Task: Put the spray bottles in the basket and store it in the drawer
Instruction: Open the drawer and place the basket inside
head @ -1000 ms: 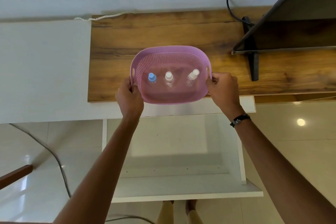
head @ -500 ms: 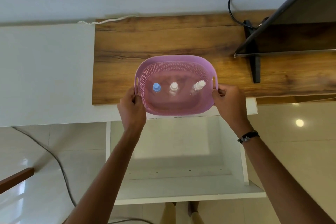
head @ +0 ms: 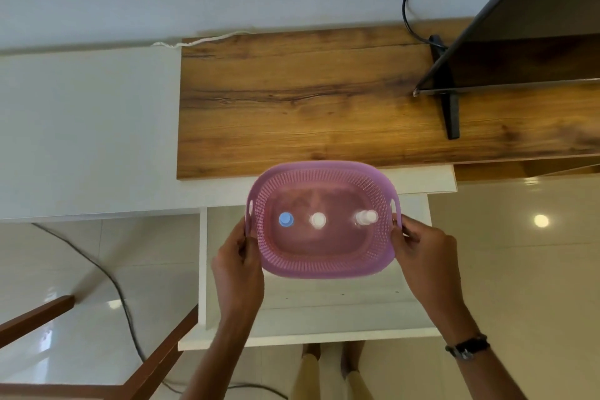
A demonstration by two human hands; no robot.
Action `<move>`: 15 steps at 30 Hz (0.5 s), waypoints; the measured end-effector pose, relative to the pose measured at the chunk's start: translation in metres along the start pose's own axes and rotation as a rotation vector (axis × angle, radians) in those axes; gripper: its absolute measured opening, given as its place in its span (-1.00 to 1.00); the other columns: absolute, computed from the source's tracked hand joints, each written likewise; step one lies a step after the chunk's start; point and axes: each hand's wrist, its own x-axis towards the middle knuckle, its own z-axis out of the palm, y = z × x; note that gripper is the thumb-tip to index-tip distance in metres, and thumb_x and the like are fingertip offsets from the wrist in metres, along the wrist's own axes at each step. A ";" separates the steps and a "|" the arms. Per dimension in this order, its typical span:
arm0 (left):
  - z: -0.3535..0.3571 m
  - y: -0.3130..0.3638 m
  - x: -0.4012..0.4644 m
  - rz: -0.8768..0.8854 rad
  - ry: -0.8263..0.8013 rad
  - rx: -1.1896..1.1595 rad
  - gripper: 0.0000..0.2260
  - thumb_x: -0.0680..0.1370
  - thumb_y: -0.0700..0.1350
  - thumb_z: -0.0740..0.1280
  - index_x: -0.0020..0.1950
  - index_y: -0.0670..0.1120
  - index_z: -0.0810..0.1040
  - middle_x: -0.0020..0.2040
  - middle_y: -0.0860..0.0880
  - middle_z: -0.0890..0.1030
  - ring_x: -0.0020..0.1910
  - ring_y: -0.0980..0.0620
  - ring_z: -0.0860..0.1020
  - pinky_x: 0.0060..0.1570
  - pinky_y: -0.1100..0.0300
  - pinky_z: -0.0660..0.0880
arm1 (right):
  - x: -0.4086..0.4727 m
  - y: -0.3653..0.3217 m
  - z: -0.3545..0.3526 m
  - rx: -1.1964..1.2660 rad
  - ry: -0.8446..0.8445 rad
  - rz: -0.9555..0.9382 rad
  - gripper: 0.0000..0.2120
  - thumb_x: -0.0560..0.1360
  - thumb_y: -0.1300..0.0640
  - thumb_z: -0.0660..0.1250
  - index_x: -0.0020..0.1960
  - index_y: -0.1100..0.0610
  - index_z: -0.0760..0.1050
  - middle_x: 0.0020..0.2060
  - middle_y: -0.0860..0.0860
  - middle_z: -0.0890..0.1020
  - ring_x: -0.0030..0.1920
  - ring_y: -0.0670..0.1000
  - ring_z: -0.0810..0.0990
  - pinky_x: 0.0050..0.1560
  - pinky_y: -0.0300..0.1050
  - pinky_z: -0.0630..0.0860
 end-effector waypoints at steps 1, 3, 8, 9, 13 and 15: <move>-0.001 -0.007 -0.007 -0.018 -0.005 -0.008 -0.73 0.59 -0.19 0.21 0.02 0.20 0.52 -0.21 0.13 0.65 -0.21 0.09 0.63 -0.23 0.25 0.59 | -0.008 0.002 0.001 -0.002 -0.010 0.006 -0.84 0.49 0.23 0.35 0.04 0.24 0.62 -0.45 -0.05 0.56 -0.40 -0.36 0.52 -0.48 -0.55 0.32; -0.002 -0.022 -0.019 -0.044 -0.018 -0.002 -0.78 0.59 -0.19 0.21 0.10 0.09 0.55 -0.21 0.07 0.66 -0.20 0.04 0.63 -0.24 0.19 0.60 | -0.022 0.010 0.004 0.010 -0.026 0.033 -0.84 0.49 0.24 0.35 0.04 0.24 0.62 -0.48 -0.08 0.53 -0.40 -0.38 0.51 -0.48 -0.56 0.32; 0.008 -0.061 -0.034 -0.090 -0.024 0.090 -0.83 0.60 -0.17 0.21 0.03 0.03 0.58 -0.28 0.08 0.65 -0.27 0.03 0.62 -0.35 0.37 0.56 | -0.044 0.042 0.026 0.010 -0.035 0.091 -0.89 0.50 0.25 0.33 -0.15 0.22 0.62 -0.58 -0.08 0.47 -0.45 -0.20 0.48 -0.50 -0.50 0.29; 0.012 -0.071 -0.035 -0.100 -0.025 0.100 -0.84 0.60 -0.18 0.22 0.00 0.01 0.58 -0.29 0.07 0.64 -0.28 0.01 0.62 -0.35 0.36 0.56 | -0.046 0.051 0.034 0.012 -0.037 0.107 -0.88 0.50 0.24 0.33 -0.17 0.21 0.61 -0.59 -0.06 0.47 -0.47 -0.16 0.46 -0.51 -0.49 0.28; 0.032 -0.110 -0.025 -0.146 -0.046 0.134 -0.83 0.60 -0.21 0.21 -0.08 -0.07 0.58 -0.30 0.03 0.64 -0.29 0.02 0.61 -0.39 0.34 0.54 | -0.047 0.088 0.072 0.013 -0.040 0.158 -0.86 0.51 0.22 0.33 -0.21 0.21 0.59 -0.59 0.01 0.48 -0.58 -0.08 0.32 -0.51 -0.42 0.29; 0.042 -0.130 -0.015 -0.173 -0.070 0.160 -0.83 0.59 -0.22 0.21 -0.02 -0.12 0.59 -0.24 0.01 0.65 -0.25 0.02 0.61 -0.32 0.27 0.54 | -0.042 0.103 0.091 0.013 -0.031 0.168 -0.83 0.51 0.24 0.32 -0.25 0.22 0.55 -0.62 -0.05 0.39 -0.59 -0.11 0.26 -0.52 -0.43 0.27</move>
